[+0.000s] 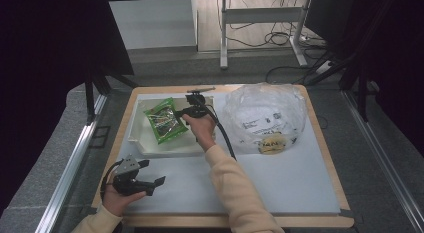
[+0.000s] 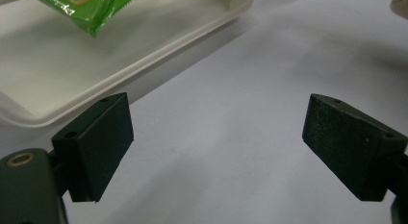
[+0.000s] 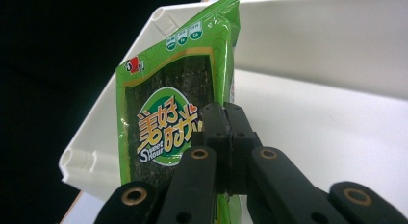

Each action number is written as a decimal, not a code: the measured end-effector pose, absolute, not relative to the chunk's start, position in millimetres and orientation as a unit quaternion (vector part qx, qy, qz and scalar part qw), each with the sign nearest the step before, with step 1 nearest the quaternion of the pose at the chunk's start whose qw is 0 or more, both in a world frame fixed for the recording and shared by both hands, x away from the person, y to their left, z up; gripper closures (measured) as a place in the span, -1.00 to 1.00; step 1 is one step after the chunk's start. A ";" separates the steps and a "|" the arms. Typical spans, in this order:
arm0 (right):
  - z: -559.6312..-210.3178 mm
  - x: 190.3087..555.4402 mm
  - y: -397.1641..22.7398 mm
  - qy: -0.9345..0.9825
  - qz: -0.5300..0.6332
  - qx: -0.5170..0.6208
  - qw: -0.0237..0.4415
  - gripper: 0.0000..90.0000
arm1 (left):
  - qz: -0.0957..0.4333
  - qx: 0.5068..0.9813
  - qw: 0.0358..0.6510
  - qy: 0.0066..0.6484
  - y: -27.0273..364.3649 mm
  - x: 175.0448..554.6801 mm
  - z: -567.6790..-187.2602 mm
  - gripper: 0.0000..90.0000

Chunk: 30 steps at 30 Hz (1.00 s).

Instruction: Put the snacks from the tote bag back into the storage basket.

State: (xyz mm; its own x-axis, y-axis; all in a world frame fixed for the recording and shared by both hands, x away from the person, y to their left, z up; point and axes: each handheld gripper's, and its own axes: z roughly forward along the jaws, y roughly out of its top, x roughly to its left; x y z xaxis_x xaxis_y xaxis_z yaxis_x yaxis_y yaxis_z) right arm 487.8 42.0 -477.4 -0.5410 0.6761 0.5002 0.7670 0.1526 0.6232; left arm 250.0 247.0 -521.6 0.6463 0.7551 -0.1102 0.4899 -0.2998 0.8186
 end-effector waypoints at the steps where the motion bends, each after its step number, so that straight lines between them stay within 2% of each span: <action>1: -478.6 487.8 43.0 -0.757 -0.442 -0.479 0.051 1.00 | 0.149 0.792 0.443 0.393 247.2 250.1 -521.6 -0.77; 23: -516.1 481.4 85.8 -0.751 -0.408 -0.518 0.018 0.97 | 0.146 0.790 0.449 0.391 249.2 250.0 -520.7 -0.77; 25: -519.1 478.8 89.1 -0.760 -0.395 -0.516 0.020 0.85 | 0.145 0.789 0.450 0.392 249.9 250.1 -520.5 -0.77; 26: -520.4 477.8 90.1 -0.765 -0.387 -0.514 0.017 0.70 | 0.145 0.789 0.451 0.392 250.1 250.1 -520.4 -0.77; 28: -520.3 476.9 90.1 -0.772 -0.375 -0.512 0.023 0.51 | 0.145 0.789 0.451 0.392 250.3 250.3 -520.4 -0.77; 30: -516.9 475.1 88.8 -0.776 -0.377 -0.505 0.021 0.41 | 0.145 0.789 0.451 0.393 250.2 250.3 -520.4 -0.77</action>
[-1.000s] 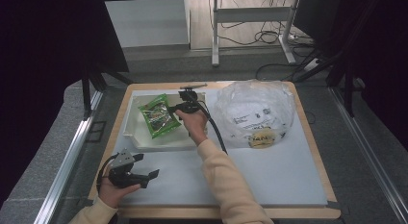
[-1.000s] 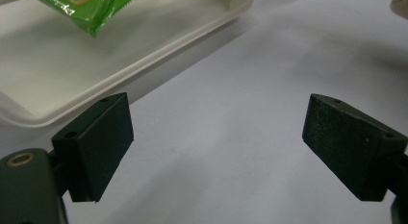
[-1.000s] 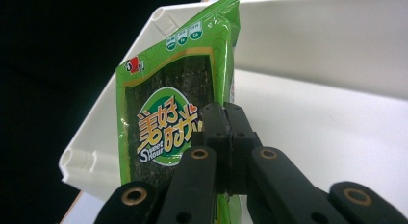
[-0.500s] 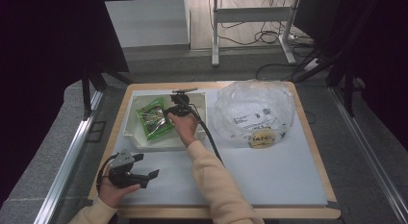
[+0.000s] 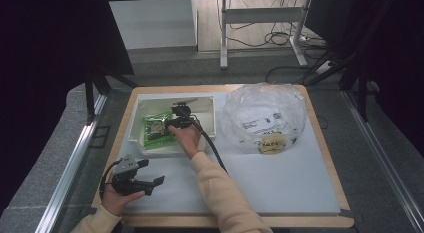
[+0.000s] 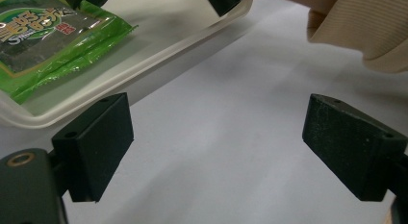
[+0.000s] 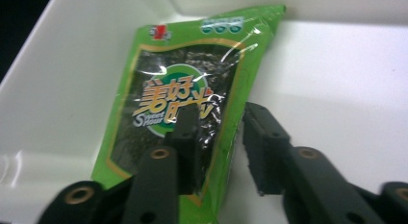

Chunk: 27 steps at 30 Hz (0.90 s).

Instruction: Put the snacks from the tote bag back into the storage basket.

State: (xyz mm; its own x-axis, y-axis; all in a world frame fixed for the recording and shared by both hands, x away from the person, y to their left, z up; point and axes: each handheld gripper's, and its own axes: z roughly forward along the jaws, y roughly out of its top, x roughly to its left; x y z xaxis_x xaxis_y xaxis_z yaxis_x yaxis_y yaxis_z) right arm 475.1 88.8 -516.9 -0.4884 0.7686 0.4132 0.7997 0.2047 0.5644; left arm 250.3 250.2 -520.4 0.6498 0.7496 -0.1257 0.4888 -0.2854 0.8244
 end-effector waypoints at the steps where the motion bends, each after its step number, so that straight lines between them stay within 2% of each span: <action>1: -515.1 474.5 88.3 -0.778 -0.378 -0.502 0.019 0.39 | 0.145 0.789 0.450 0.393 250.1 250.4 -520.5 -0.77; 10: -485.8 463.7 76.7 -0.787 -0.410 -0.461 0.003 0.19 | 0.147 0.788 0.449 0.395 249.8 250.0 -520.5 -0.77; 17: -470.5 456.7 57.2 -0.800 -0.425 -0.423 0.009 0.15 | 0.151 0.787 0.448 0.396 250.0 249.9 -521.0 -0.77; 27: -448.3 437.5 24.1 -0.806 -0.445 -0.391 -0.012 0.07 | 0.158 0.790 0.442 0.395 250.2 249.1 -521.1 -0.77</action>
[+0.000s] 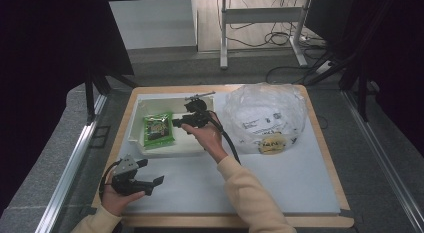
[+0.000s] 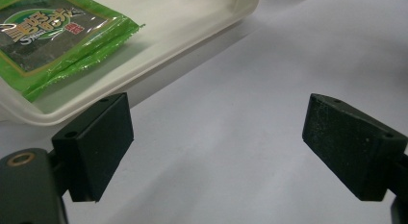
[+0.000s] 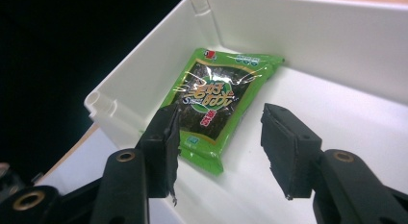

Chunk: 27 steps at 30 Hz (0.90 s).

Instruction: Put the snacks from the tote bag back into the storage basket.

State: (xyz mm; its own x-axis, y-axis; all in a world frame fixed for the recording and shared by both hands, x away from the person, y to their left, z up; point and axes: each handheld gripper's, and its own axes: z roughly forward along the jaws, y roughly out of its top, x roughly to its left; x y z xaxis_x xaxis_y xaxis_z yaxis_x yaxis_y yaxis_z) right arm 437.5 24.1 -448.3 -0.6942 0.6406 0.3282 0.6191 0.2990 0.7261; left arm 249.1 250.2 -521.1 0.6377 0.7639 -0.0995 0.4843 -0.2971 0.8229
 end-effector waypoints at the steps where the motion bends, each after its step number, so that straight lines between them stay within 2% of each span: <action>1: -446.6 435.7 20.3 0.805 0.448 0.388 0.017 0.06 | 0.159 0.789 0.441 0.396 250.3 249.1 -521.2 -0.77; 5: -442.8 428.4 4.1 0.809 0.448 0.380 0.033 0.01 | 0.161 0.789 0.441 0.397 250.9 248.8 -520.8 -0.77; 11: -437.9 414.8 -25.9 0.800 0.462 0.377 0.071 0.05 | 0.163 0.790 0.439 0.396 250.5 249.1 -521.2 -0.77; 20: -432.3 385.7 -74.5 0.802 0.459 0.372 0.085 0.03 | 0.164 0.788 0.439 0.400 249.0 249.2 -521.7 -0.77; 27: -440.8 358.0 -112.9 0.799 0.469 0.363 0.098 0.04 | 0.167 0.788 0.435 0.401 247.1 249.0 -522.2 -0.77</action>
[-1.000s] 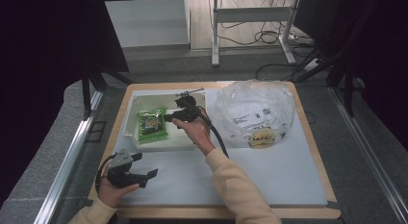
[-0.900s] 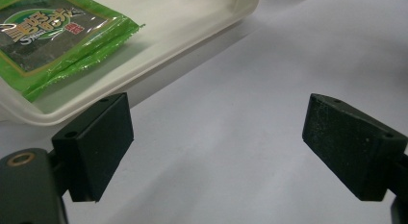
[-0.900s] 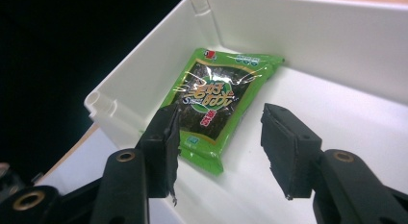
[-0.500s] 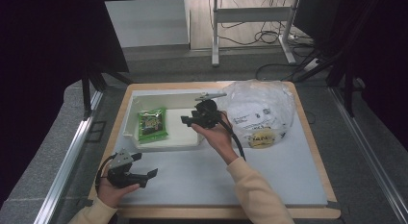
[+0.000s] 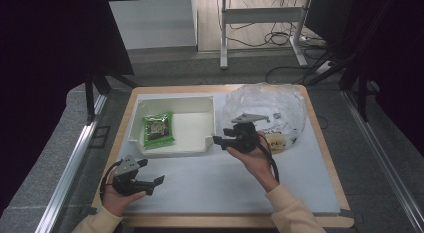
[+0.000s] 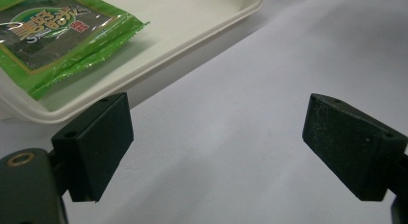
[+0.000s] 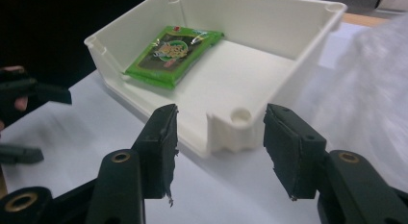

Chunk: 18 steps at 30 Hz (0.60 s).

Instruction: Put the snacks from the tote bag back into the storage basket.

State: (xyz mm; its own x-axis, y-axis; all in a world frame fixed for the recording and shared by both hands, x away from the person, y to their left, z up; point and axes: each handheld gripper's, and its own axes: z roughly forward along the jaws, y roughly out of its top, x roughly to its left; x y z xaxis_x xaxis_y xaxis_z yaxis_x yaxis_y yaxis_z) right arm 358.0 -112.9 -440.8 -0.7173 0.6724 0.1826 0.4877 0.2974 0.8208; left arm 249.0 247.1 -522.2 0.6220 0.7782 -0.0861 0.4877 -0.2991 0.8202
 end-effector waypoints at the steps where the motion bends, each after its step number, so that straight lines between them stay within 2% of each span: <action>1: -442.3 355.6 -116.5 0.799 0.467 0.364 0.103 0.04 | 0.167 0.789 0.435 0.401 246.9 249.0 -522.2 -0.77; 11: -455.6 333.6 -161.0 0.796 0.447 0.389 0.125 0.03 | 0.166 0.791 0.435 0.397 247.0 248.5 -522.3 -0.77; 18: -473.8 327.5 -178.5 0.795 0.433 0.405 0.124 0.03 | 0.165 0.792 0.436 0.395 247.2 248.3 -522.3 -0.77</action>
